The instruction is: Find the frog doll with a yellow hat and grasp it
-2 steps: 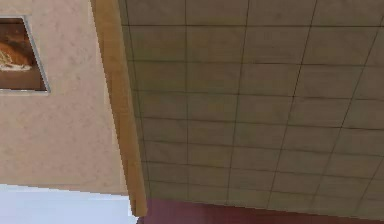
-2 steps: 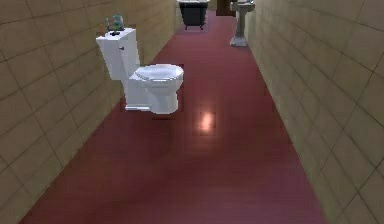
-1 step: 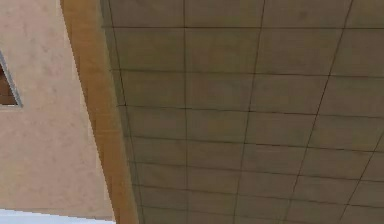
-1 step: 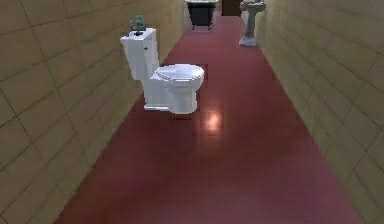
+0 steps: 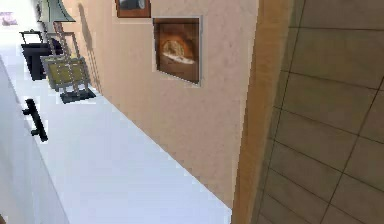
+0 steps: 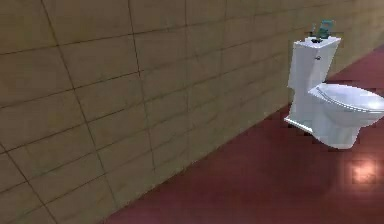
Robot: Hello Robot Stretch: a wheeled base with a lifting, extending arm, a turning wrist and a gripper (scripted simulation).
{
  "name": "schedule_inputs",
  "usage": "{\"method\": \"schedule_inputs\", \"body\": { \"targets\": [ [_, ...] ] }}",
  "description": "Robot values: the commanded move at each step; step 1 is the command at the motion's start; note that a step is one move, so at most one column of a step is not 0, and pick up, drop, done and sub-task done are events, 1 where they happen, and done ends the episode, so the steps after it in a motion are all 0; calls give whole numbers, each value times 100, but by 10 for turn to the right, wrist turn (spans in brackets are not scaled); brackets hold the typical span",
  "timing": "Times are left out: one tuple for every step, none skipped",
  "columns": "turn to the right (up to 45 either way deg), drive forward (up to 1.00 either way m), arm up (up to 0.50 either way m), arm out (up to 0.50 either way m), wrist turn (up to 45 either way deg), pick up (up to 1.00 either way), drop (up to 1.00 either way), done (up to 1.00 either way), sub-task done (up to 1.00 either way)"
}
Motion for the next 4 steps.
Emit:
{"method": "schedule_inputs", "body": {
  "targets": [
    [0, 50, 0, 0, 0, 0, 0, 0, 0],
    [-390, 0, 0, 0, 0, 0, 0, 0, 0],
    [0, 100, 0, 0, 0, 0, 0, 0, 0],
    [0, 20, 0, 0, 0, 0, 0, 0, 0]
  ]
}}
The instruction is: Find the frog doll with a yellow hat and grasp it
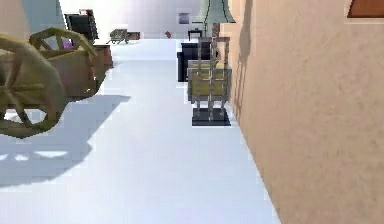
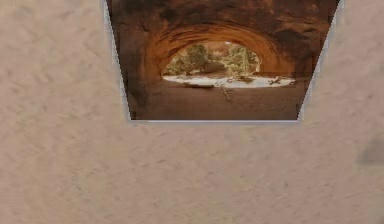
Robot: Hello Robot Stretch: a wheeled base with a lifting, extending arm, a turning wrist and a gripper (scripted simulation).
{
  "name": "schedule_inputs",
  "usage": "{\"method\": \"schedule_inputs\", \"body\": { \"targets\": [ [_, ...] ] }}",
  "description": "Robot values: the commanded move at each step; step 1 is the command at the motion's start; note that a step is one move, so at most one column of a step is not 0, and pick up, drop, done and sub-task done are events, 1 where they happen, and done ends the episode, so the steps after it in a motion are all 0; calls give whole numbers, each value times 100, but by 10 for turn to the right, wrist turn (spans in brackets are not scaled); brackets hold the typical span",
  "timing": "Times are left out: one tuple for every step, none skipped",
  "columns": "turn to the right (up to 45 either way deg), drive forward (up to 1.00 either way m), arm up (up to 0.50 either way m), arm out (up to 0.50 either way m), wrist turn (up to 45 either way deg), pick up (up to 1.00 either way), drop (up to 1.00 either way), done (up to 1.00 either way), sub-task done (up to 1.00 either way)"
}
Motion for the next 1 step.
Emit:
{"method": "schedule_inputs", "body": {
  "targets": [
    [-180, 0, 0, 0, 0, 0, 0, 0, 0]
  ]
}}
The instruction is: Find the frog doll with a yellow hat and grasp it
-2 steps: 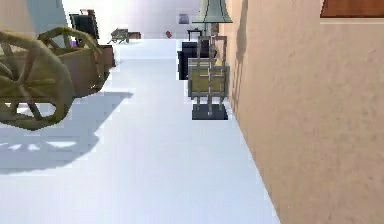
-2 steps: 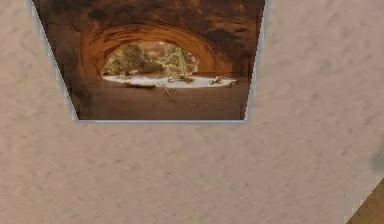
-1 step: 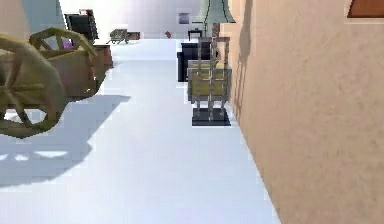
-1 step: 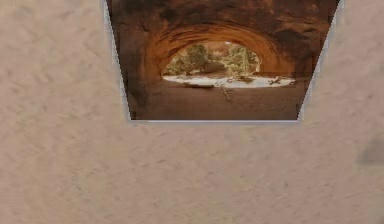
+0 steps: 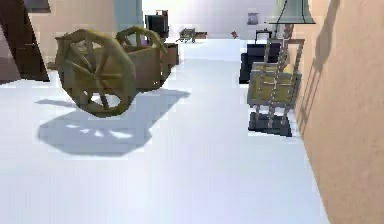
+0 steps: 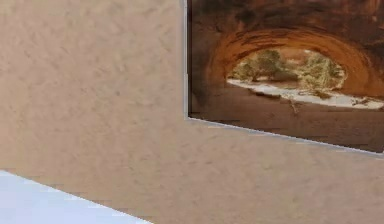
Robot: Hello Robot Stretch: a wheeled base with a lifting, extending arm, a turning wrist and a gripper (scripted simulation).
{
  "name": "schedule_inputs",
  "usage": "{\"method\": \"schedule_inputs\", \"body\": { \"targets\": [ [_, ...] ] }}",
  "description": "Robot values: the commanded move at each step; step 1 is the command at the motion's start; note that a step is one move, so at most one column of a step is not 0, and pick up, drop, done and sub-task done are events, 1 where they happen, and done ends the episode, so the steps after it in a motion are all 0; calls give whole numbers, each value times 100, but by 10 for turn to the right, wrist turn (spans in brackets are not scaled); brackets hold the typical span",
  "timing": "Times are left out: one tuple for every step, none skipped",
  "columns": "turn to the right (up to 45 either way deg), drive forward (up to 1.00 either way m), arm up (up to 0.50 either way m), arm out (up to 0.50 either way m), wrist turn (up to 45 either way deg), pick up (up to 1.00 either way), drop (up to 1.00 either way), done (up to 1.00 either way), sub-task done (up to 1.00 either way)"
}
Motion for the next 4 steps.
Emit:
{"method": "schedule_inputs", "body": {
  "targets": [
    [0, 100, 0, 0, 0, 0, 0, 0, 0],
    [0, 100, 0, 0, 0, 0, 0, 0, 0],
    [0, 100, 0, 0, 0, 0, 0, 0, 0],
    [0, 100, 0, 0, 0, 0, 0, 0, 0]
  ]
}}
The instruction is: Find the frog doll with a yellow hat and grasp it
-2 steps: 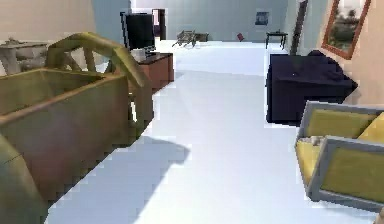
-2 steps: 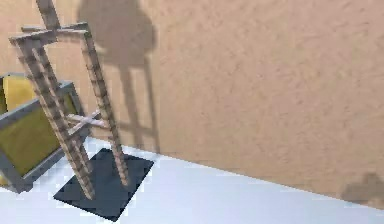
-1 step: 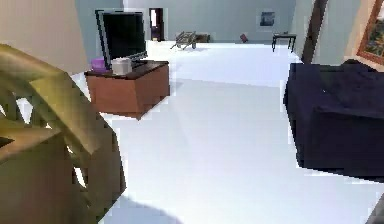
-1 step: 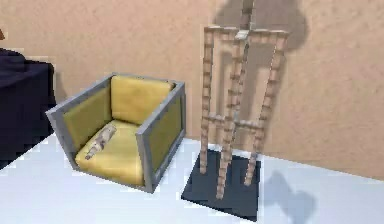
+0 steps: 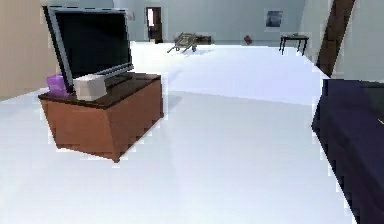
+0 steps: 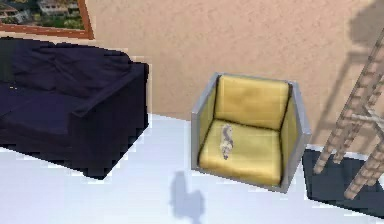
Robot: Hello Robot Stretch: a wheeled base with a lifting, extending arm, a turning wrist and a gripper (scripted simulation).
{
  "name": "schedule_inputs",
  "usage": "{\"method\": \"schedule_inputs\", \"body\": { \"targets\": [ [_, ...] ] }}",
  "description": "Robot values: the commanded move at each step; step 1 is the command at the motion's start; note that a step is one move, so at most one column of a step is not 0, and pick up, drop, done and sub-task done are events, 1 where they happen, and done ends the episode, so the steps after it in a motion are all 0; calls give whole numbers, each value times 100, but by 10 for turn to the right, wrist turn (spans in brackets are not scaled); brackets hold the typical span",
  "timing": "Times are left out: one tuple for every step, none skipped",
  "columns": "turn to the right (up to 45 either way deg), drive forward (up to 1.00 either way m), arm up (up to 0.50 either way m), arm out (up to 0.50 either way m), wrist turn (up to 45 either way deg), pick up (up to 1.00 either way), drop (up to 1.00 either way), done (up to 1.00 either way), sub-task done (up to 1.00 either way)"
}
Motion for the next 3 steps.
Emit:
{"method": "schedule_inputs", "body": {
  "targets": [
    [0, 100, 0, 0, 0, 0, 0, 0, 0],
    [0, 100, 0, 0, 0, 0, 0, 0, 0],
    [0, 95, 0, 0, 0, 0, 0, 0, 0]
  ]
}}
